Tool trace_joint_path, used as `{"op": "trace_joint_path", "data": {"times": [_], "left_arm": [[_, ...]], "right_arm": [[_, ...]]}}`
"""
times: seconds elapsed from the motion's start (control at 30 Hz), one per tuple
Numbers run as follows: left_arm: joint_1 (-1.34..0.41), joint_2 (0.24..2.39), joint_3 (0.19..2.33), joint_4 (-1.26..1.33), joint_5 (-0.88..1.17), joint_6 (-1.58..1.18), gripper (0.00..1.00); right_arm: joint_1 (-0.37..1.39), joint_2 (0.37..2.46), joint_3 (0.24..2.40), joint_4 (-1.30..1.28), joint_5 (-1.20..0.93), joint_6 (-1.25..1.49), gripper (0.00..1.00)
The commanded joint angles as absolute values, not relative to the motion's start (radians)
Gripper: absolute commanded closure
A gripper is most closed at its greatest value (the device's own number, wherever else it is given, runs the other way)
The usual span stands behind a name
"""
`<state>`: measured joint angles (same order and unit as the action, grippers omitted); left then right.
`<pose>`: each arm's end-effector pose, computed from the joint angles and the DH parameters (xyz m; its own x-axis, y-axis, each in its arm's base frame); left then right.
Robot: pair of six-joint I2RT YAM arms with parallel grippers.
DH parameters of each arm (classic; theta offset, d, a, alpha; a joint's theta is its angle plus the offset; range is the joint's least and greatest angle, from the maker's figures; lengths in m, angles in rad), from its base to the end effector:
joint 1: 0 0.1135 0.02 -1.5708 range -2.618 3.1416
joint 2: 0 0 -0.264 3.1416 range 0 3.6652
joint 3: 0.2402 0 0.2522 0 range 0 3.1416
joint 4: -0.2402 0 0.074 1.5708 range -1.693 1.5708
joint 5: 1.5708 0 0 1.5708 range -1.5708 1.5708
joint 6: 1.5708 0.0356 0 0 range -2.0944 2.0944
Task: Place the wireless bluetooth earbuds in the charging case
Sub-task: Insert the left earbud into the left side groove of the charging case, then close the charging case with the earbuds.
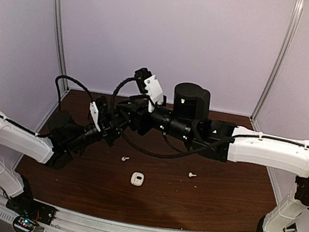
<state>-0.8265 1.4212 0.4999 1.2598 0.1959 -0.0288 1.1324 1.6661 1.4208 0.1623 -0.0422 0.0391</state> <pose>0.1841 -0.2102 0.2519 0.2005 -0.2594 -0.9447 0.8520 0.5222 0.0375 0.1712 0.3687 0.3659 -0.0712 -0.0599 -0.9957 -0.9204 0.3887 0.0425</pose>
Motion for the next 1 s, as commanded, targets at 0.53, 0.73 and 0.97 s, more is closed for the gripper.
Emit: {"op": "trace_joint_path", "data": {"times": [0.53,0.73,0.97], "left_arm": [[-0.829,1.369,0.502,1.260,0.400,-0.081,1.00],[-0.824,1.378,0.523,1.258,0.489,-0.133,1.00],[-0.824,1.409,0.554,1.267,0.570,-0.162,1.00]], "right_arm": [[0.976,1.499,1.385,0.009,-0.380,0.012,0.43],[0.959,1.493,1.369,-0.049,-0.504,-0.026,0.42],[0.959,1.497,1.382,-0.101,-0.531,-0.064,0.36]]}}
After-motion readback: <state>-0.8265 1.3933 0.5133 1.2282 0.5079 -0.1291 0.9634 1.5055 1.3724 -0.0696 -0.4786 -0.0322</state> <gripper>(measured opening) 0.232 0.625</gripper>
